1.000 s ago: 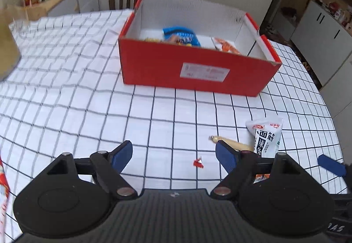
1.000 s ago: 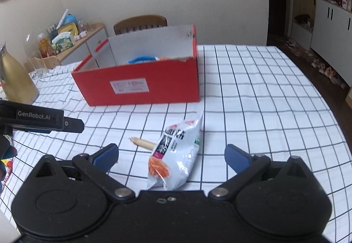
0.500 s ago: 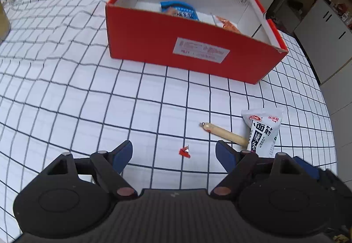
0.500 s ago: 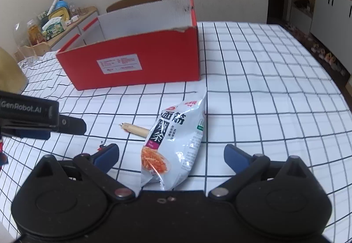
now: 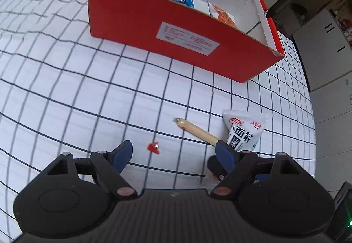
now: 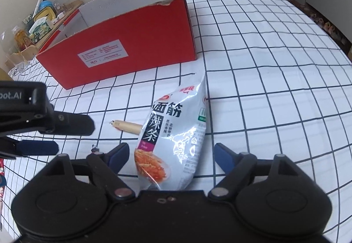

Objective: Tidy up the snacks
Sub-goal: 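Grasp the white spicy-strip packet with the right tool while the left tool grasps the sausage stick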

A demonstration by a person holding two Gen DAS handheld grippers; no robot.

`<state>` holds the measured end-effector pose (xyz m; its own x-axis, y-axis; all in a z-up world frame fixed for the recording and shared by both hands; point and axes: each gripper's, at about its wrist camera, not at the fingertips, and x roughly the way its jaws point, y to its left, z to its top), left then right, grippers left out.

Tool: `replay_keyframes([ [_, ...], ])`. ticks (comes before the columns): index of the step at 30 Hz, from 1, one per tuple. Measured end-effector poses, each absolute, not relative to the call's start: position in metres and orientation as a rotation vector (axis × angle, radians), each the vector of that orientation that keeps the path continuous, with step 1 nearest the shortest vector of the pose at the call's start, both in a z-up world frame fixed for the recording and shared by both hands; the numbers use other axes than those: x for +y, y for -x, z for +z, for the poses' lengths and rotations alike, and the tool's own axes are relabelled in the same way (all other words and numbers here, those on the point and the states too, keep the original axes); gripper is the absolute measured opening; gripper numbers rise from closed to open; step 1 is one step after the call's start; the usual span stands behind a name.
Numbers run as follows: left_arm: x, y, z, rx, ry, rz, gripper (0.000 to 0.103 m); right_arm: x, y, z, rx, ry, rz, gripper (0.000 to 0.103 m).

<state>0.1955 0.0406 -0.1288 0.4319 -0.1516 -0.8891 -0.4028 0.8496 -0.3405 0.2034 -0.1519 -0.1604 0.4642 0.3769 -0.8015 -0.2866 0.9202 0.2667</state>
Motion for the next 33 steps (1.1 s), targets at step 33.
replay_keyframes([
  [33,0.007,-0.231,-0.145,1.15,0.744,0.157,0.051,-0.203,-0.183,-0.149,0.951,-0.092,0.387,0.056],
])
